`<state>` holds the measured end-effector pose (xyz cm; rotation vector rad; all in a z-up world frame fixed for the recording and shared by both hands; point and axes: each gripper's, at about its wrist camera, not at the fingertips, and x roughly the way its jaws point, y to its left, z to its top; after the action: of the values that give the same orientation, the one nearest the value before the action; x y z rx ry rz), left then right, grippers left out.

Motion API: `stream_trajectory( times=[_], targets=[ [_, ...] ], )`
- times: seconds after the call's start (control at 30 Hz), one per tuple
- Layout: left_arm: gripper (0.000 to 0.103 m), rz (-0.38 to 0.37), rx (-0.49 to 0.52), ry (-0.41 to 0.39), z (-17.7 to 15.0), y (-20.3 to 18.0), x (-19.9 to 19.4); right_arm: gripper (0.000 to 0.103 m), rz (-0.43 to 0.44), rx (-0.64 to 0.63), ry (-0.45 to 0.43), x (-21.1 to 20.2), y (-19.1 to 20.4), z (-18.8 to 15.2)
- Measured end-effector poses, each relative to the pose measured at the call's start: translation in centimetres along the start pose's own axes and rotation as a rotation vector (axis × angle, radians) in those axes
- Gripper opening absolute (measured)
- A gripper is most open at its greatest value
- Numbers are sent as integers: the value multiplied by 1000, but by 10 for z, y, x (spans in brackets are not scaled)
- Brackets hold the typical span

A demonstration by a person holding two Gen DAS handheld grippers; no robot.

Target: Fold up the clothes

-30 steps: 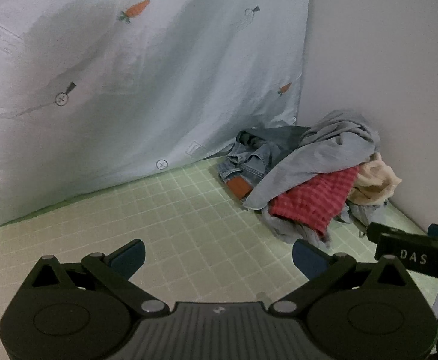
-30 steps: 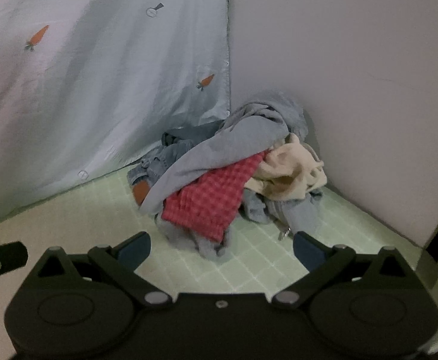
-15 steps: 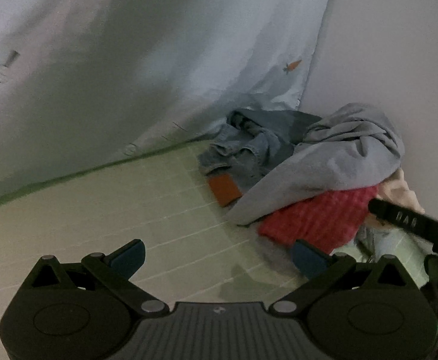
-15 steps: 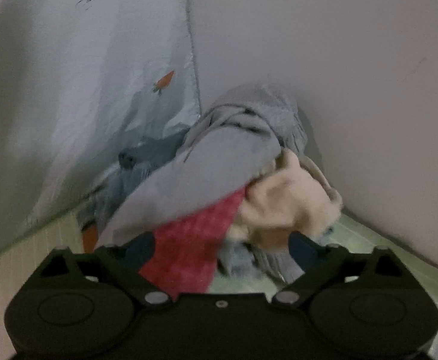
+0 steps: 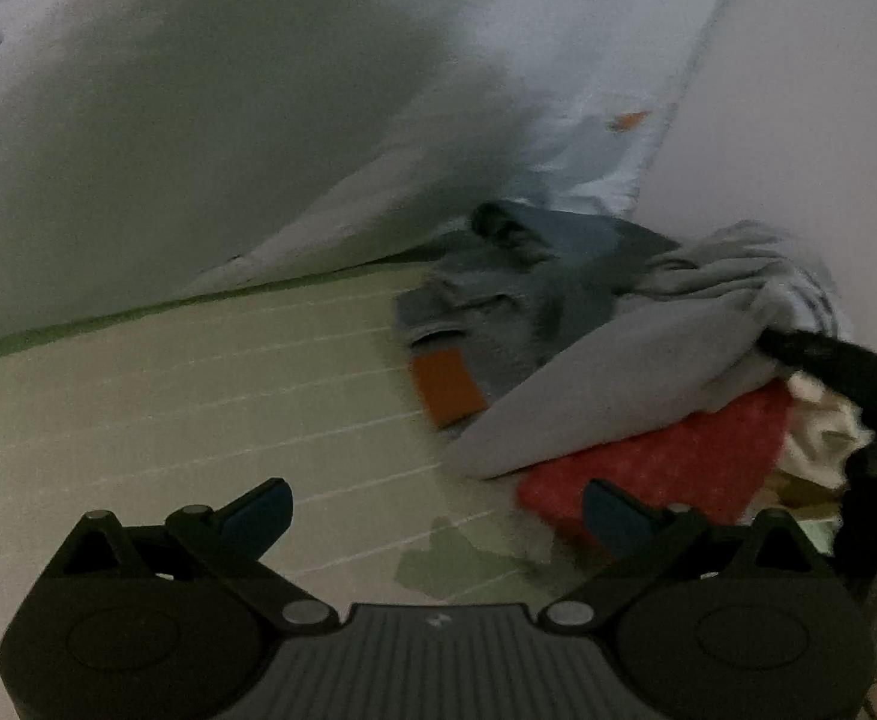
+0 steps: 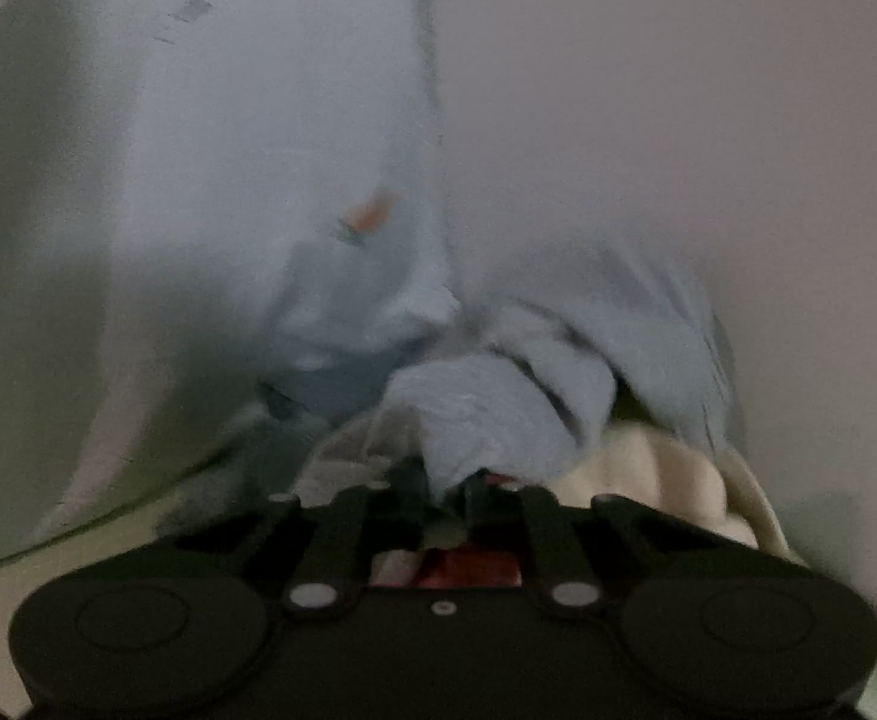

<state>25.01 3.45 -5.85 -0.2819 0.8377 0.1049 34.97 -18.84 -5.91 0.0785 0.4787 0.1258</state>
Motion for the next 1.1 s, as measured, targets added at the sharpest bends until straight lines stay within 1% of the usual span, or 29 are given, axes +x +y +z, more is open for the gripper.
stream_trajectory(
  times=[0.17, 0.2, 0.33, 0.43, 0.57, 0.63, 0.73, 0.8, 0.87, 0.93, 1.0, 1.1],
  targets=[
    [101, 44, -117, -1, -20, 37, -29, 5, 95, -13, -30, -33, 22, 7],
    [101, 53, -136, -8, -25, 45, -38, 4, 108, -25, -42, -42, 27, 9],
    [101, 99, -205, -48, -47, 74, -77, 3, 197, -60, -100, -82, 49, 20],
    [101, 128, -273, -83, -68, 98, -110, 3, 281, -83, -131, -113, 71, 25],
    [101, 170, -363, -120, -95, 132, -151, 3, 414, -113, -131, -155, 112, 20],
    [101, 191, -402, -136, -109, 149, -170, 3, 501, -146, -132, -178, 140, 16],
    [101, 223, -445, -159, -128, 174, -199, 3, 658, -169, -107, -212, 191, 6],
    [101, 244, -472, -172, -139, 193, -218, 3, 755, -204, -100, -243, 229, -6],
    [101, 269, -496, -184, -152, 214, -239, 3, 878, -214, -73, -269, 271, -15],
    [101, 302, -521, -198, -165, 236, -262, 3, 997, -226, -49, -296, 313, -25],
    [101, 338, -547, -213, -180, 258, -284, 3, 1096, -246, -42, -325, 354, -35],
    [101, 397, -598, -236, -202, 295, -316, 3, 1251, -214, -1, -363, 410, -47]
  ],
)
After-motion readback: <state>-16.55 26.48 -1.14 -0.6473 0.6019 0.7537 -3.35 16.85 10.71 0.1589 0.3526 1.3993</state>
